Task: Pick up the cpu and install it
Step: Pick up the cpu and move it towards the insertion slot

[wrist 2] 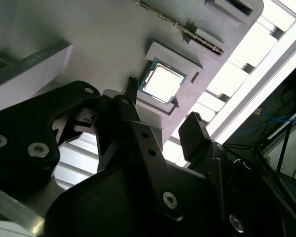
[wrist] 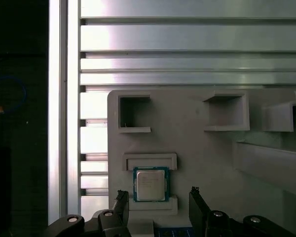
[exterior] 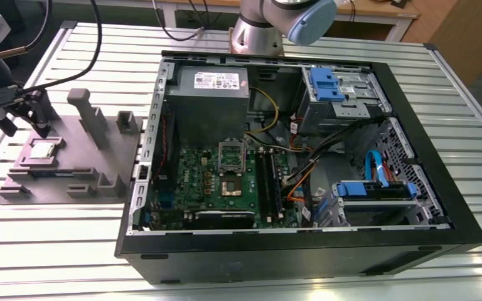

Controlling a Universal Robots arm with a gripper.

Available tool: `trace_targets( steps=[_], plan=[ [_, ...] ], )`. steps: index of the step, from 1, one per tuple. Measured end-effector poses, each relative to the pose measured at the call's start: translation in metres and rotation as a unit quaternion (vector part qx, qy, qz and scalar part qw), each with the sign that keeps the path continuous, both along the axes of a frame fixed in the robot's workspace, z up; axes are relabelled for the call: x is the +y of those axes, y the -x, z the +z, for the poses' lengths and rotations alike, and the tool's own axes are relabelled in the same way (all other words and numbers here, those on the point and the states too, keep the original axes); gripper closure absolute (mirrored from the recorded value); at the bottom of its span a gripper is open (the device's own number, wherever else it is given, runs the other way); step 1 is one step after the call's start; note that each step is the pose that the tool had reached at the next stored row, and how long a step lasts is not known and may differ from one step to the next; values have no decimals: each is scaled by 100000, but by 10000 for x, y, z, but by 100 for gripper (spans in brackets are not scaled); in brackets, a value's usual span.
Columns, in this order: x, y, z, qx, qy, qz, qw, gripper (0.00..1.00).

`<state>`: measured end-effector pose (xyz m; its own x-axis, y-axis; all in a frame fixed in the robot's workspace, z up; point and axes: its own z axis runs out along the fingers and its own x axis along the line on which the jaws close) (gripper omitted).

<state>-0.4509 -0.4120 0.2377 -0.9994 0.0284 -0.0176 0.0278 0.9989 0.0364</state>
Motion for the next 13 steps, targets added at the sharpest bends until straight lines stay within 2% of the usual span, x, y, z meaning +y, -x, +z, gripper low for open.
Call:
trace_targets(
  steps=[5, 6, 7, 13],
  plan=[
    [0, 0, -22, -18, -10, 0, 100000, 38],
    [0, 0, -37, -5, -1, 1, 100000, 38],
    [0, 0, -54, -3, 1, 1, 100000, 33],
    [-23, 0, -164, -5, -20, -1, 100000, 33]
  ],
)
